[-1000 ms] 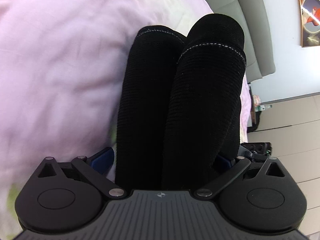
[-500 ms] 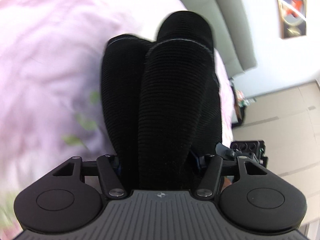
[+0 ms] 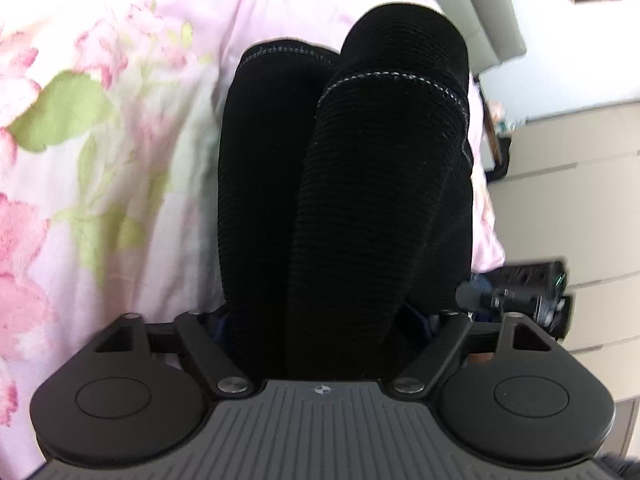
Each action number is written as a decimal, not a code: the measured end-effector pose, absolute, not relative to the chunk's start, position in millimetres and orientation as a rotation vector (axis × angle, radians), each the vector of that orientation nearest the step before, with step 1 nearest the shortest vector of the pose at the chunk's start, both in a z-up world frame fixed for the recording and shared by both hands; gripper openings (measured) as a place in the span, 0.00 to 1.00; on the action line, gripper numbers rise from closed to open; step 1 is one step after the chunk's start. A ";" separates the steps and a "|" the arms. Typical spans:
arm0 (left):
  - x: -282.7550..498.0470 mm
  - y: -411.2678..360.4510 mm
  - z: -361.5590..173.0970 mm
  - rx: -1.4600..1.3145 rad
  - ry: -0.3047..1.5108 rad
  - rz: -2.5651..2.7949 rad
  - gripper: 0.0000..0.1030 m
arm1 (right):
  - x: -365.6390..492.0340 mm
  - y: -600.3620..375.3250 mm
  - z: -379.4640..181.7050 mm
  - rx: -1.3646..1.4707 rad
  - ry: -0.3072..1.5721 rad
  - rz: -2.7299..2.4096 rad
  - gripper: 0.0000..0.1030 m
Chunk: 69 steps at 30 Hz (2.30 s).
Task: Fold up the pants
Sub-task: 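Grasp the folded stack with both grippers and lift it together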
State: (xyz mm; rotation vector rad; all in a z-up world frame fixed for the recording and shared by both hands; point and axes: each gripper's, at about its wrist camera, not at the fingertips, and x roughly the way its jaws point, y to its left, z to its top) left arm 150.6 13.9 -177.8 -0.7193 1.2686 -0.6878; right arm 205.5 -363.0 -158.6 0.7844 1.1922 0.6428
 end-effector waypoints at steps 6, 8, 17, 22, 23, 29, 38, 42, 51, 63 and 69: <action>165.7 -8.1 -159.7 -0.646 1.353 -0.661 0.92 | 213.2 -365.2 -132.6 0.707 1.187 0.661 0.87; 169.8 -10.3 -164.9 -0.649 1.349 -0.654 1.00 | 213.7 -370.2 -131.4 0.713 1.165 0.652 0.87; 159.6 -23.7 -171.9 -0.692 1.320 -0.609 1.00 | 211.2 -357.6 -161.1 0.766 1.134 0.684 0.91; 140.8 -17.2 -157.6 -0.672 1.270 -0.621 0.77 | 205.2 -356.6 -156.7 0.743 1.116 0.684 0.81; 136.8 -16.7 -151.5 -0.666 1.256 -0.622 0.73 | 203.9 -357.7 -154.6 0.742 1.113 0.682 0.79; 115.7 -24.6 -125.7 -0.647 1.210 -0.640 0.70 | 185.4 -358.0 -119.7 0.671 1.064 0.674 0.75; 118.2 -80.9 -96.7 -0.610 1.165 -0.701 0.70 | 148.6 -384.6 -73.2 0.634 0.982 0.645 0.75; 132.1 -120.6 -94.4 -0.602 1.167 -0.733 0.70 | 145.5 -409.1 -58.0 0.625 0.970 0.612 0.75; 193.5 -229.6 -95.0 -0.614 1.167 -0.860 0.70 | 148.8 -509.6 -22.6 0.573 0.914 0.463 0.75; 299.5 -433.4 -86.8 -0.497 1.159 -1.035 0.70 | 172.0 -664.6 -10.0 0.634 0.790 0.258 0.75; 332.5 -522.5 -96.9 -0.455 1.155 -1.078 0.70 | 183.8 -742.3 -24.6 0.682 0.745 0.212 0.75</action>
